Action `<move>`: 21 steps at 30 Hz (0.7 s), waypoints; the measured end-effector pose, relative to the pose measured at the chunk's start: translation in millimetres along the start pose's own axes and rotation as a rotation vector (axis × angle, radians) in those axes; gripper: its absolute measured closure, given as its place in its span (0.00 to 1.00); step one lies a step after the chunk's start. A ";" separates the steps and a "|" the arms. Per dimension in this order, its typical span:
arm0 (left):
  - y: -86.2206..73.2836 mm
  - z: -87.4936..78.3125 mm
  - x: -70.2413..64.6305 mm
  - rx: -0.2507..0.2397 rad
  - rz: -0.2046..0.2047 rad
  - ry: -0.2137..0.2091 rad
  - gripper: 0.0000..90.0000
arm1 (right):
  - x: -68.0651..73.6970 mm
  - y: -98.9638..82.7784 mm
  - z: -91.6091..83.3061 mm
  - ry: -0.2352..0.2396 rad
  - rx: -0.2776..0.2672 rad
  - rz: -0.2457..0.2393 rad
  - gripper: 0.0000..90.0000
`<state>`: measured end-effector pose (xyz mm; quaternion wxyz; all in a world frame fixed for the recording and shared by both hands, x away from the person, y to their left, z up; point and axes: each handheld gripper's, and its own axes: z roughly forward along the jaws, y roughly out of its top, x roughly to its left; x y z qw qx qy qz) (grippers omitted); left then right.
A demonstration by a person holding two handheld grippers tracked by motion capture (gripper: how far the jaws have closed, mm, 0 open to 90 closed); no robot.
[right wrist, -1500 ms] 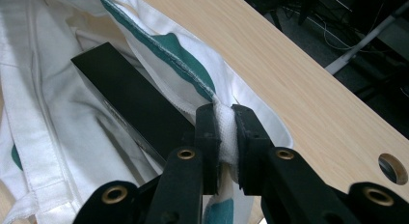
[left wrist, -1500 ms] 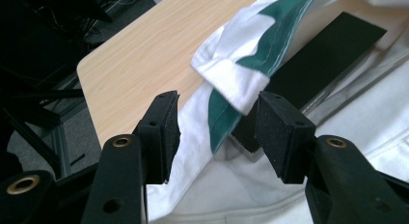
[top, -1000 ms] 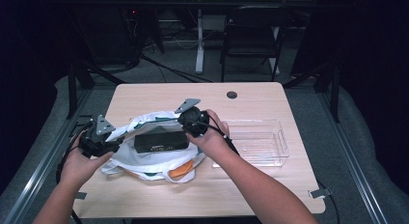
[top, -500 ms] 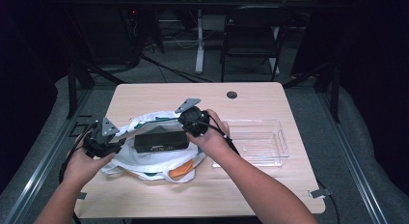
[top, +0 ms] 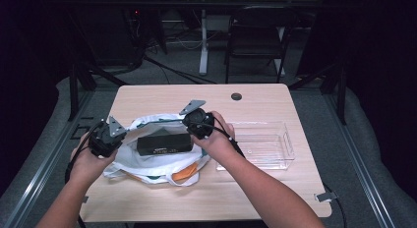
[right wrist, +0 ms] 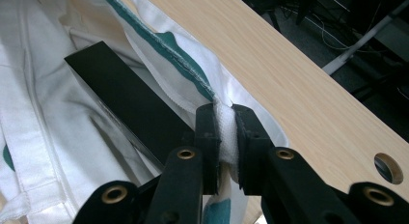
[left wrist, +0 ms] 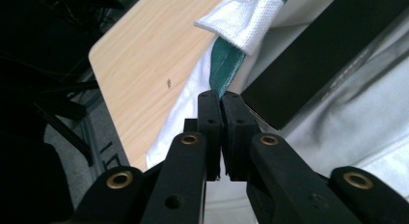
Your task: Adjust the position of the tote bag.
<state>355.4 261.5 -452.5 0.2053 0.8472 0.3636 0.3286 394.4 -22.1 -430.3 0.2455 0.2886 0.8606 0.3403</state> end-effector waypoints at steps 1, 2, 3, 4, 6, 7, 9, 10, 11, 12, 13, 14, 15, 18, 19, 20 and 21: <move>1.3 -0.3 0.6 0.001 -0.002 0.000 0.98 | -1.4 -0.4 -0.1 0.002 0.001 0.000 0.91; 2.8 -0.5 1.2 0.003 0.000 0.001 0.98 | -1.4 -0.4 -0.1 0.002 0.001 0.000 0.91; 4.3 -0.7 1.8 0.003 0.001 0.002 0.98 | -2.5 -0.8 -0.1 0.001 0.004 -0.002 0.91; 6.2 -1.4 2.8 0.008 0.006 0.003 0.98 | -2.5 -0.8 -0.1 0.001 0.004 -0.002 0.91; 9.7 -1.7 4.2 0.007 0.003 0.008 0.99 | -3.5 -1.1 0.4 -0.001 0.003 -0.001 0.91; 11.1 -2.0 5.2 0.007 0.000 0.008 0.99 | -3.8 -1.1 0.5 -0.001 0.003 0.002 0.91; 14.6 -1.5 7.0 0.006 -0.003 0.009 0.99 | -5.8 -1.3 1.2 -0.002 0.007 0.006 0.91; 16.2 -1.4 7.7 0.010 -0.004 0.007 0.99 | -6.6 -1.4 1.6 -0.004 0.008 0.006 0.90; 17.9 -0.6 7.9 0.007 -0.007 0.008 0.99 | -6.6 -1.4 1.6 -0.004 0.008 0.006 0.90; 19.8 -0.1 8.5 0.013 -0.007 0.005 0.99 | -7.4 -1.5 2.3 -0.006 0.008 0.007 0.90; 21.5 0.9 9.1 0.015 0.002 0.007 0.99 | -9.2 -1.5 3.1 -0.007 0.012 0.007 0.91; 23.2 1.9 9.2 0.019 0.005 0.013 0.99 | -9.2 -1.5 3.1 -0.007 0.012 0.007 0.91; 24.8 3.1 9.9 0.020 0.010 0.014 0.99 | -9.7 -1.7 3.9 -0.008 0.009 0.008 0.91; 29.6 6.6 11.2 0.034 0.017 0.015 0.99 | -12.1 -1.8 5.6 -0.016 0.020 -0.001 0.90; 31.0 7.8 11.5 0.039 0.020 0.016 0.99 | -13.1 -2.2 7.8 -0.021 0.020 0.003 0.91; 32.6 8.9 11.6 0.042 0.021 0.017 0.99 | -14.3 -2.2 8.5 -0.022 0.027 -0.001 0.90; 34.1 10.2 11.6 0.048 0.028 0.018 0.99 | -14.3 -2.2 8.5 -0.022 0.027 -0.001 0.90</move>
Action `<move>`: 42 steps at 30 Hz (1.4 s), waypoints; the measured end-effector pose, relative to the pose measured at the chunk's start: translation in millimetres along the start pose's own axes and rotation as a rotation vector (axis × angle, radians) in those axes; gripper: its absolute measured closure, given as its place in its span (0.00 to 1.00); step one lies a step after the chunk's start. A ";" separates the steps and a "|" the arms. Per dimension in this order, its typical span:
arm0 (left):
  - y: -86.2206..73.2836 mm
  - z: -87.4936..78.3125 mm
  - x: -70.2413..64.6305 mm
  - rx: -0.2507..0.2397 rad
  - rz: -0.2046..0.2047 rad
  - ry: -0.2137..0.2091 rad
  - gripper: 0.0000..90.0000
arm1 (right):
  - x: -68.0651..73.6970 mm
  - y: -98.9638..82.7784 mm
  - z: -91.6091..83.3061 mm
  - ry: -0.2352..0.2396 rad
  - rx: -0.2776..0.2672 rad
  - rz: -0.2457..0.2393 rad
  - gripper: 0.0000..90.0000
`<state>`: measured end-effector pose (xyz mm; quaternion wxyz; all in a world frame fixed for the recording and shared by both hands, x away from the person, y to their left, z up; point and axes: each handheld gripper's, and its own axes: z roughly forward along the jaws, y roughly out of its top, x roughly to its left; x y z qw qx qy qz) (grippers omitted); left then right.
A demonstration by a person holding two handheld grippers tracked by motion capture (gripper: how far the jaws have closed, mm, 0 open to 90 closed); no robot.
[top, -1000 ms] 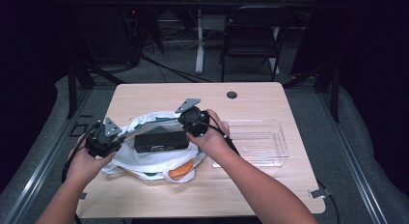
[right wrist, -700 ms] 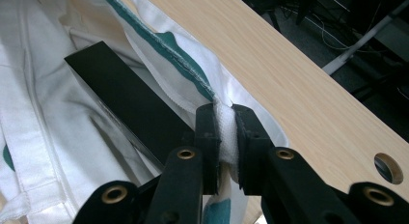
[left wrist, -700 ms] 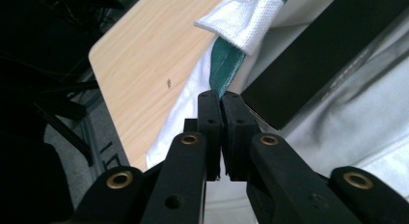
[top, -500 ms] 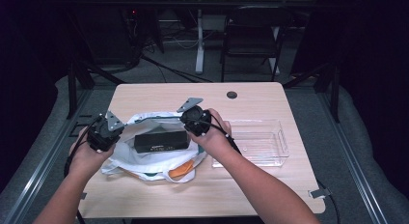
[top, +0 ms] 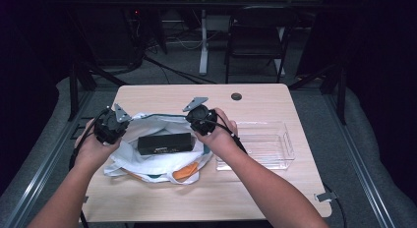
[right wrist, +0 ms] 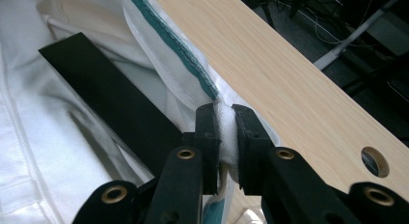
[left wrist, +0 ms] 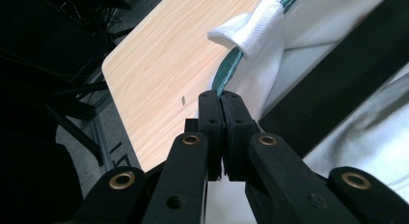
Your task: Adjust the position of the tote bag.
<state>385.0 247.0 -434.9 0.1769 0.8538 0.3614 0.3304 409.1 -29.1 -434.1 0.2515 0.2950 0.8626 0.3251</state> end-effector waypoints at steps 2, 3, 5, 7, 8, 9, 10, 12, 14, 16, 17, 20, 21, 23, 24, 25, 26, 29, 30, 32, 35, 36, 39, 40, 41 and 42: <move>3.3 2.3 -0.8 0.019 0.022 0.006 0.99 | -1.8 -0.6 1.9 -0.001 0.008 0.000 0.90; 4.7 3.2 -1.1 0.023 0.029 0.008 0.99 | -2.6 -0.9 2.8 -0.002 0.014 0.000 0.90; 7.3 5.1 -0.9 0.031 0.034 0.009 0.99 | -3.6 -1.8 5.0 -0.005 0.014 0.003 0.90; 10.0 7.2 -0.5 0.040 0.039 0.012 0.99 | -4.9 -2.5 7.6 -0.005 0.014 0.010 0.90; 10.8 8.1 -0.6 0.044 0.039 0.011 0.99 | -5.8 -2.5 8.3 -0.010 0.019 0.008 0.90; 11.8 9.3 -0.7 0.048 0.042 0.012 0.99 | -6.3 -2.6 9.2 -0.009 0.020 0.009 0.90; 12.7 10.4 -0.9 0.053 0.044 0.012 0.99 | -6.6 -3.0 10.7 -0.011 0.018 0.016 0.90; 14.0 12.8 -1.1 0.057 0.045 0.011 0.99 | -8.8 -3.4 13.4 -0.017 0.028 0.014 0.90; 15.0 15.2 -0.9 0.061 0.042 0.010 0.99 | -10.0 -3.5 15.3 -0.021 0.031 0.012 0.90; 16.0 17.3 -0.1 0.067 0.039 0.003 0.99 | -10.9 -3.5 16.2 -0.023 0.032 0.009 0.90; 16.3 18.5 0.1 0.066 0.040 0.005 0.99 | -11.5 -3.4 17.2 -0.027 0.034 0.009 0.90; 18.0 22.2 0.1 0.071 0.036 0.003 0.99 | -13.7 -3.7 21.3 -0.037 0.038 0.012 0.90; 18.5 23.6 0.1 0.074 0.037 0.004 0.99 | -13.7 -3.7 21.3 -0.037 0.038 0.012 0.90; 19.0 26.9 0.1 0.080 0.033 0.001 0.99 | -14.0 -3.8 23.4 -0.044 0.045 0.006 0.90; 19.6 29.7 0.3 0.086 0.038 0.000 0.99 | -13.9 -4.3 26.3 -0.051 0.050 0.002 0.90; 19.6 29.7 0.3 0.086 0.038 0.000 0.99 | -13.9 -4.3 26.3 -0.051 0.050 0.002 0.90; 20.0 32.4 0.1 0.091 0.033 -0.006 0.99 | -14.4 -4.6 29.3 -0.056 0.056 0.002 0.90; 20.5 34.8 0.3 0.095 0.031 -0.010 0.99 | -15.6 -5.0 33.4 -0.057 0.062 0.007 0.90; 20.7 37.5 0.3 0.097 0.024 -0.017 0.99 | -16.1 -5.1 34.2 -0.060 0.069 0.007 0.90; 20.9 38.8 0.1 0.101 0.026 -0.019 0.99 | -16.4 -5.4 35.5 -0.060 0.071 0.010 0.90; 21.7 42.2 -0.6 0.111 0.031 -0.020 0.99 | -17.0 -6.2 38.9 -0.065 0.074 0.015 0.91; 22.2 42.9 -0.3 0.113 0.029 -0.020 0.99 | -17.0 -6.4 40.0 -0.070 0.073 0.018 0.91; 23.0 45.0 1.3 0.115 0.014 -0.022 0.99 | -17.9 -5.8 42.0 -0.074 0.081 0.014 0.91; 23.3 47.2 2.0 0.118 0.004 -0.027 0.99 | -18.4 -5.4 43.3 -0.076 0.085 0.013 0.91; 23.3 47.2 2.0 0.118 0.004 -0.027 0.99 | -18.4 -5.4 43.3 -0.076 0.085 0.013 0.91; 23.5 48.2 2.1 0.119 0.002 -0.029 0.99 | -18.6 -5.1 44.7 -0.079 0.087 0.014 0.91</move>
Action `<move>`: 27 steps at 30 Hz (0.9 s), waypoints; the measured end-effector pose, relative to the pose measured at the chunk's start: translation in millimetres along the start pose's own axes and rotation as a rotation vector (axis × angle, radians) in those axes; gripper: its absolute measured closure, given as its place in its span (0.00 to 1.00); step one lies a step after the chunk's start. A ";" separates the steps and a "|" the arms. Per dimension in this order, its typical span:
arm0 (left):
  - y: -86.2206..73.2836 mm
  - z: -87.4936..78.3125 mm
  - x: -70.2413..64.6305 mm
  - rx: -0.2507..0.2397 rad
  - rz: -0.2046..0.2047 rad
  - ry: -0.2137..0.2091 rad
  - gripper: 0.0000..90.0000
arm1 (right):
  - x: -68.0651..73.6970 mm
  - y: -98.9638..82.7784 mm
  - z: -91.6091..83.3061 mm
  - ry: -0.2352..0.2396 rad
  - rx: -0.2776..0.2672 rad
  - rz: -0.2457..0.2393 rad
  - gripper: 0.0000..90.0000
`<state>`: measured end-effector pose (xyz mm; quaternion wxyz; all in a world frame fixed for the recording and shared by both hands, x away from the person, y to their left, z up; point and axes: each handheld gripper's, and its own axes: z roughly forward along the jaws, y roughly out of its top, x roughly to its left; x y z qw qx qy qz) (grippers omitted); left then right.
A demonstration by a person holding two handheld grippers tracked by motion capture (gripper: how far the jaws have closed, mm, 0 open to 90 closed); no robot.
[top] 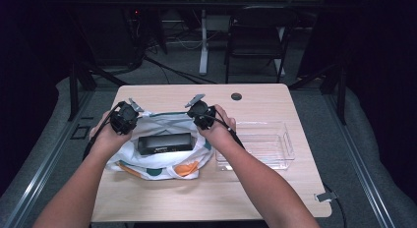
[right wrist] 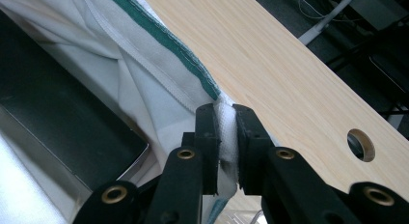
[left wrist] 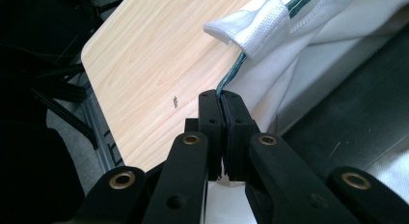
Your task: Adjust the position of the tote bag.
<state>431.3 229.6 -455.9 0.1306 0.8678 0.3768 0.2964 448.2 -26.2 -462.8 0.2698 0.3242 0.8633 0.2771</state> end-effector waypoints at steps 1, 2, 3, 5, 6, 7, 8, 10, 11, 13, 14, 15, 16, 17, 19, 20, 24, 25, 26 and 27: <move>0.4 1.0 -0.1 0.003 -0.001 0.000 0.99 | 0.0 0.0 0.0 0.000 0.000 0.000 0.91; 0.7 1.7 -0.1 0.006 0.000 0.000 0.99 | -0.2 0.4 1.5 -0.006 0.006 -0.003 0.91; 1.0 2.7 0.0 0.006 0.001 0.001 0.99 | -0.2 0.4 1.5 -0.006 0.006 -0.003 0.91; 1.3 4.6 0.2 0.009 0.001 0.000 0.99 | -0.5 0.4 2.9 -0.010 0.005 -0.002 0.91; 1.4 5.7 0.6 0.011 0.000 -0.003 0.99 | 0.0 -0.1 4.5 -0.012 -0.004 0.004 0.91; 1.5 7.0 0.8 0.009 -0.004 -0.004 0.99 | -0.1 -0.1 5.4 -0.015 -0.001 0.001 0.91; 1.6 8.0 1.1 0.012 -0.006 -0.006 0.99 | -0.7 0.7 7.3 -0.017 0.008 -0.002 0.91; 2.0 10.2 1.3 0.016 -0.010 -0.006 0.99 | -0.5 1.1 8.3 -0.018 0.008 0.000 0.91; 2.1 11.2 1.4 0.017 -0.010 -0.007 0.99 | -0.7 1.7 9.1 -0.022 0.010 -0.004 0.91; 2.0 12.7 1.9 0.018 -0.016 -0.011 0.99 | -0.5 2.4 12.3 -0.031 0.007 -0.001 0.91; 1.8 13.3 2.2 0.017 -0.016 -0.014 0.99 | -0.5 2.4 12.3 -0.031 0.007 -0.001 0.91; 1.6 14.1 2.3 0.016 -0.018 -0.016 0.99 | -0.9 2.4 13.2 -0.031 0.015 -0.002 0.91; 1.4 15.0 2.3 0.016 -0.022 -0.020 0.99 | -1.0 2.0 14.9 -0.029 0.014 0.001 0.91; 1.2 16.1 2.2 0.015 -0.026 -0.023 0.99 | -1.4 1.9 15.9 -0.028 0.025 0.001 0.91; 0.9 18.2 1.6 0.019 -0.029 -0.026 0.99 | -1.4 1.5 18.1 -0.030 0.027 0.004 0.91; 0.8 19.4 1.1 0.019 -0.031 -0.026 0.99 | -1.6 1.7 18.6 -0.033 0.037 0.000 0.91; 0.9 22.7 0.2 0.026 -0.037 -0.030 0.99 | -1.0 1.0 22.4 -0.037 0.045 0.001 0.91; 1.3 23.3 0.1 0.023 -0.040 -0.031 0.99 | -0.9 0.8 23.5 -0.037 0.045 0.004 0.91; 1.5 23.8 0.4 0.023 -0.043 -0.033 0.99 | -1.1 0.6 24.2 -0.038 0.046 0.008 0.91; 1.6 24.4 0.8 0.024 -0.044 -0.033 0.99 | -2.1 1.0 24.0 -0.036 0.058 0.001 0.91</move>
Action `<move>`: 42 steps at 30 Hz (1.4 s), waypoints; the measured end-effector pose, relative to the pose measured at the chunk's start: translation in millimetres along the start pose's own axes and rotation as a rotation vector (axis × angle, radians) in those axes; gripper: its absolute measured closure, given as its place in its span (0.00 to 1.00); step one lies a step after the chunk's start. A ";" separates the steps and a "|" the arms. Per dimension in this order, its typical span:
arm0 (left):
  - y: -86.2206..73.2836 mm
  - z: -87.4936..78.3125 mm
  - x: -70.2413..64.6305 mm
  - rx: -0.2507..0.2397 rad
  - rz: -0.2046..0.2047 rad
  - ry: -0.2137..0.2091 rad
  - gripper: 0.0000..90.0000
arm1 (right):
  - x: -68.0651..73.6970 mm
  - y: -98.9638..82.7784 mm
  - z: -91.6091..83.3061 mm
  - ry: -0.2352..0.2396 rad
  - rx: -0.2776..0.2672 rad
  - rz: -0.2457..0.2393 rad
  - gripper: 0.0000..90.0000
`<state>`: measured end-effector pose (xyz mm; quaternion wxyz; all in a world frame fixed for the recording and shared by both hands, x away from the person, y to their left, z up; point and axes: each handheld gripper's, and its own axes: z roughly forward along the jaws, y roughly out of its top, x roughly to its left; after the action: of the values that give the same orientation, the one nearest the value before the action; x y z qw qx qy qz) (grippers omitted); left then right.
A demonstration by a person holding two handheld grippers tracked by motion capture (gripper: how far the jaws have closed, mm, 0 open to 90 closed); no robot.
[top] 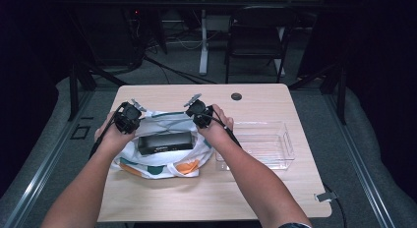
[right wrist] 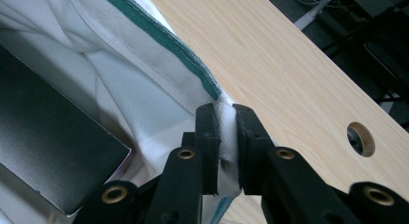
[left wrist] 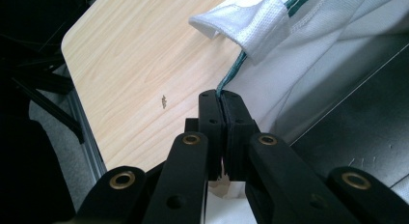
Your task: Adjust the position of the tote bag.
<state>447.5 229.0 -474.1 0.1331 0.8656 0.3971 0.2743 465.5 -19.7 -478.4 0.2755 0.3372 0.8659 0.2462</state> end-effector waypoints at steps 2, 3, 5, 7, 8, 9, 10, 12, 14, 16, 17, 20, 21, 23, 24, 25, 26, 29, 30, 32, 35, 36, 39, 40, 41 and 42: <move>0.1 1.3 0.5 0.000 -0.006 -0.005 0.99 | -0.2 -0.2 1.2 0.002 -0.003 0.006 0.91; 0.0 2.2 0.0 0.002 -0.015 -0.009 0.99 | -0.1 -0.3 2.2 0.002 -0.002 0.008 0.91; 0.4 3.9 -0.2 0.008 -0.012 -0.012 0.99 | 0.1 -0.5 3.3 -0.001 -0.003 0.010 0.91; 0.9 5.9 -1.0 0.013 -0.011 -0.012 0.99 | 0.2 -1.0 6.2 0.001 0.003 0.015 0.91; 1.1 6.9 -1.1 0.017 -0.010 -0.015 0.99 | 0.2 -1.0 6.2 0.001 0.003 0.015 0.91; 1.1 9.4 -1.3 0.024 -0.010 -0.024 0.99 | 0.2 -1.3 7.4 0.001 0.012 0.014 0.90; 1.1 9.4 -1.3 0.024 -0.010 -0.024 0.99 | 0.2 -1.3 7.4 0.001 0.012 0.014 0.90; 0.6 12.4 -2.5 0.028 -0.021 -0.030 0.99 | -0.4 -1.2 7.8 -0.001 0.025 0.004 0.90; 0.7 14.9 -2.6 0.036 -0.021 -0.036 0.99 | 0.1 -1.4 9.2 -0.001 0.032 0.004 0.90; 0.8 17.3 -3.6 0.041 -0.026 -0.047 0.99 | 0.5 -2.2 11.6 0.000 0.031 0.010 0.90; 1.2 17.9 -4.0 0.045 -0.021 -0.043 0.99 | 0.3 -2.8 13.8 0.000 0.039 0.011 0.90; 1.3 20.8 -6.0 0.050 -0.038 -0.050 0.99 | 0.0 -2.9 15.4 0.001 0.044 0.016 0.90; 1.4 21.8 -6.1 0.052 -0.039 -0.057 0.99 | -0.4 -3.0 16.8 0.001 0.048 0.023 0.90; 1.7 24.1 -7.3 0.060 -0.046 -0.061 0.99 | -0.5 -3.0 17.5 0.003 0.051 0.025 0.90; 1.8 24.9 -7.0 0.066 -0.045 -0.067 0.99 | -0.1 -3.0 17.9 0.001 0.055 0.024 0.90; 1.9 25.5 -6.7 0.069 -0.043 -0.066 0.99 | 0.1 -2.8 18.2 -0.001 0.063 0.017 0.90; 1.9 26.1 -7.2 0.073 -0.052 -0.074 0.99 | 1.0 -3.0 19.0 -0.002 0.062 0.019 0.90; 1.1 27.5 -7.7 0.075 -0.050 -0.079 0.99 | 1.3 -3.0 19.8 -0.004 0.066 0.024 0.90; 0.8 27.5 -7.8 0.076 -0.053 -0.080 0.99 | 1.4 -2.9 19.3 0.000 0.065 0.026 0.90; 0.9 27.6 -7.7 0.077 -0.057 -0.084 0.99 | 0.5 -1.8 15.4 0.015 0.064 0.022 0.89; 2.0 27.8 -8.6 0.079 -0.054 -0.085 0.99 | -2.3 -0.7 8.7 0.037 0.036 0.036 0.83; 2.2 27.8 -8.5 0.078 -0.047 -0.084 0.99 | -2.9 -0.7 6.7 0.045 0.018 0.052 0.81; 2.6 27.2 -8.3 0.078 -0.050 -0.088 0.99 | -5.0 -0.4 -1.4 0.050 -0.007 0.054 0.74; 2.5 27.4 -7.9 0.076 -0.047 -0.085 0.99 | -5.9 -0.5 -4.7 0.056 -0.014 0.052 0.74; 2.3 27.6 -8.0 0.078 -0.056 -0.084 0.99 | -5.9 -1.1 -7.0 0.061 -0.033 0.061 0.73; 2.4 28.1 -7.7 0.076 -0.059 -0.086 0.99 | -6.1 -1.4 -9.5 0.065 -0.037 0.064 0.72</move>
<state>461.2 221.2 -498.7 0.1252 0.8689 0.4266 0.2176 462.5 -27.3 -470.5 0.2454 0.3514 0.8584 0.2818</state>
